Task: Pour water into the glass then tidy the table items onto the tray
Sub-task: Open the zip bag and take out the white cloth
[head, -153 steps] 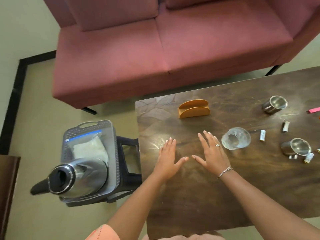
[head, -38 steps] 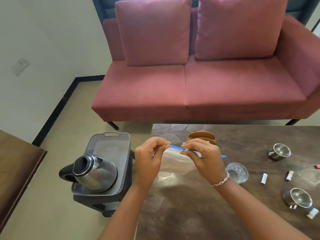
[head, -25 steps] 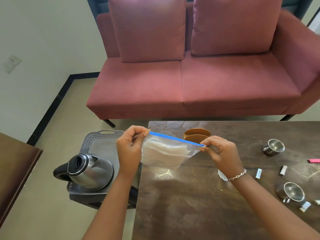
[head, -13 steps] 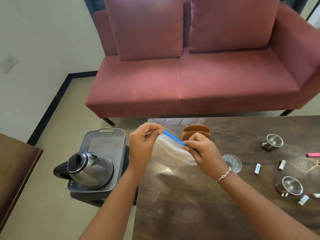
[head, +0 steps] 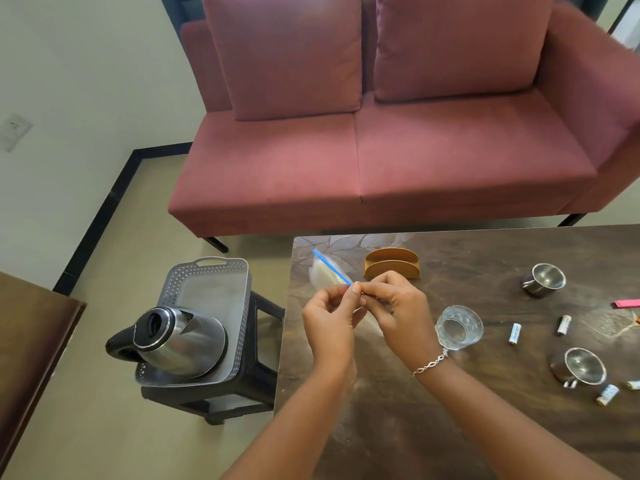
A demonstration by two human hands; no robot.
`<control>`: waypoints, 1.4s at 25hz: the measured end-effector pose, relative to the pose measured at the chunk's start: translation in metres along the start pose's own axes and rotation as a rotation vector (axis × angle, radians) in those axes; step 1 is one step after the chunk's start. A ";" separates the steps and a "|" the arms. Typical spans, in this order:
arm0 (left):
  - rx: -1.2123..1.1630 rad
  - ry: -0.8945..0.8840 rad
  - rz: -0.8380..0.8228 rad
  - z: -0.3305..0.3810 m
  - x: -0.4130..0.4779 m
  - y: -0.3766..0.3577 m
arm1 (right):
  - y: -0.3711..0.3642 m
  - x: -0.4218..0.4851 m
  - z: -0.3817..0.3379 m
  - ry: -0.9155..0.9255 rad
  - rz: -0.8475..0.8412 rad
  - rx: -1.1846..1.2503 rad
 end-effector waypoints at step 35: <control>0.018 -0.015 -0.056 -0.001 -0.011 0.011 | 0.015 -0.001 -0.013 -0.041 -0.017 0.106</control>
Point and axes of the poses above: each hand's wrist, its own x-axis towards the middle knuckle, its own y-axis out of the back of the hand, z = x × y, the point moved 2 cm from there along x, towards the middle knuckle, and after that the axes turned 10 degrees about y, right-handed, at the moved point
